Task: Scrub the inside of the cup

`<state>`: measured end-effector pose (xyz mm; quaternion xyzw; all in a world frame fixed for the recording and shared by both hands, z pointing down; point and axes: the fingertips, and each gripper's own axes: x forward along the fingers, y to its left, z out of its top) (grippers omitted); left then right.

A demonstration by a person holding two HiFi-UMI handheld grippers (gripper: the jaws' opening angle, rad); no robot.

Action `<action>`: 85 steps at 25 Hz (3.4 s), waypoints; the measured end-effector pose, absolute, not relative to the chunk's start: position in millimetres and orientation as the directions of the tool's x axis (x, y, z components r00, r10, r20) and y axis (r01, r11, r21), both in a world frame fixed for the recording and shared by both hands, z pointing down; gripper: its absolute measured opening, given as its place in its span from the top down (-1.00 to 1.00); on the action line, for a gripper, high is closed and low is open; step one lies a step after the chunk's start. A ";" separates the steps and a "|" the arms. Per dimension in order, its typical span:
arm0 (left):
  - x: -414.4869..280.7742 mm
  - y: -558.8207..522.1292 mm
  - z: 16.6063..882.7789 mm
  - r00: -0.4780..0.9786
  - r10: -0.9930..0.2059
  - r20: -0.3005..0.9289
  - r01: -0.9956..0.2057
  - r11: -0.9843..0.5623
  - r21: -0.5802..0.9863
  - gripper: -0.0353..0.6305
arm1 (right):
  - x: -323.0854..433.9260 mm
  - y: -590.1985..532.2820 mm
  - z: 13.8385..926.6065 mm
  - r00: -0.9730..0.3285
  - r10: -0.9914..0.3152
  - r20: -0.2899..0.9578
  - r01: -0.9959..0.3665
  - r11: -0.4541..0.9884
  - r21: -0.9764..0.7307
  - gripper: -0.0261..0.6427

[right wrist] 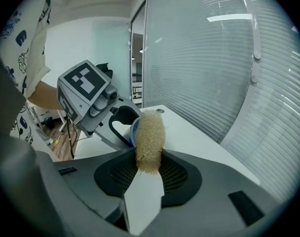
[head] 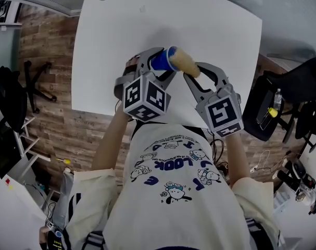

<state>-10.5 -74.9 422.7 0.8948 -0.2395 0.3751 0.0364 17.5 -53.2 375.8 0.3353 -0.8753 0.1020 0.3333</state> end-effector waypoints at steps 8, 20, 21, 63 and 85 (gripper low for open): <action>-13.5 -57.9 410.0 0.639 -0.417 0.646 -0.418 -0.894 -0.163 -0.06 | 17.9 -40.2 371.5 -0.601 -0.484 0.636 -0.651 0.758 -0.039 0.54; -10.7 -50.5 392.0 0.624 -0.465 0.629 -0.351 -0.885 -0.306 -0.05 | 23.7 -25.2 363.5 -0.570 -0.476 0.669 -0.629 0.777 0.017 0.54; -10.2 -49.8 391.1 0.621 -0.468 0.629 -0.340 -0.884 -0.322 -0.05 | 23.5 -23.7 364.1 -0.570 -0.470 0.674 -0.626 0.780 0.015 0.54; 6.5 -18.6 407.4 0.496 -0.389 0.776 0.007 -0.892 -0.451 -0.03 | 25.7 -0.9 398.2 -0.373 -0.452 0.810 -0.278 0.888 0.367 0.58; 11.6 58.6 418.5 0.545 0.380 0.748 0.040 -0.902 0.429 -0.03 | 8.0 42.2 402.5 -0.493 -0.364 0.790 0.059 0.892 0.448 0.58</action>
